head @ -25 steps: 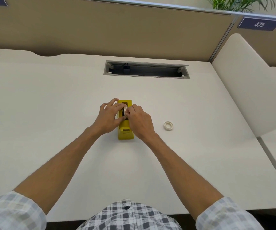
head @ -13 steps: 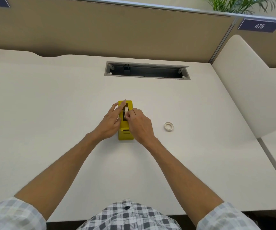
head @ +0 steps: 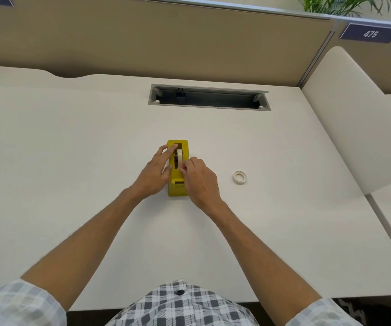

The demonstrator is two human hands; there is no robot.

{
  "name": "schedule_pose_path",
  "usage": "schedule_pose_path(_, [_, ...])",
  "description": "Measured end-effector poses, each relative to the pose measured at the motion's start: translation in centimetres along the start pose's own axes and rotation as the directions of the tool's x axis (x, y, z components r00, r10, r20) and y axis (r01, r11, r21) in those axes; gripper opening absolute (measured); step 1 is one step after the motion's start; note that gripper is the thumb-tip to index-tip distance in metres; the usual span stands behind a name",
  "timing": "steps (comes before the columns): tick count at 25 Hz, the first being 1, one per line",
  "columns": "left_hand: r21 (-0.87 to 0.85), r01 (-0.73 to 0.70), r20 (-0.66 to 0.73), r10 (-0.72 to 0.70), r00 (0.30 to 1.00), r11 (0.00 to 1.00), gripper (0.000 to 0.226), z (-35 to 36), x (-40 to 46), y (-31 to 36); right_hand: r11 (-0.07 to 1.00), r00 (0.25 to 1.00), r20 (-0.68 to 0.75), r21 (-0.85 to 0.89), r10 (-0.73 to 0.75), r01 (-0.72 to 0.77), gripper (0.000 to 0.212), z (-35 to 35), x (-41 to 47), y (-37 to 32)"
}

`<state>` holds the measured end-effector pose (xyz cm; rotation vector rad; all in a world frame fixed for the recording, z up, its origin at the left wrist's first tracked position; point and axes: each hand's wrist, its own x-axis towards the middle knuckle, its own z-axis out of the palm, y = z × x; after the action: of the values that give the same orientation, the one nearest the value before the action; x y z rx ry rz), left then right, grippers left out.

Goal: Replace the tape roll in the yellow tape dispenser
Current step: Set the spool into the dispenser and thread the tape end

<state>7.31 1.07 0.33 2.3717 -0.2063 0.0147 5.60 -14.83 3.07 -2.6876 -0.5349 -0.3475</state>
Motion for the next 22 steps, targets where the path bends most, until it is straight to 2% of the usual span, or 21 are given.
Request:
schedule_pose_path(5, [0.011,0.002,-0.016,-0.002,1.0,1.0,0.056,0.1,0.0,0.1,1.0,0.999,-0.047,0.011,-0.02,0.021,0.015,-0.5,-1.0,-0.3])
schedule_pose_path(13, [0.015,-0.009,-0.16,0.011,0.987,1.0,0.054,0.2,-0.8,0.4,0.999,0.998,-0.047,0.025,-0.041,0.043,0.013,-1.2,-2.2,-1.0])
schedule_pose_path(22, [-0.049,-0.022,-0.106,0.017,0.994,0.999,0.05,-0.3,-0.4,0.6,0.999,0.998,-0.051,0.035,-0.022,0.024,0.009,-1.0,-3.4,-1.4])
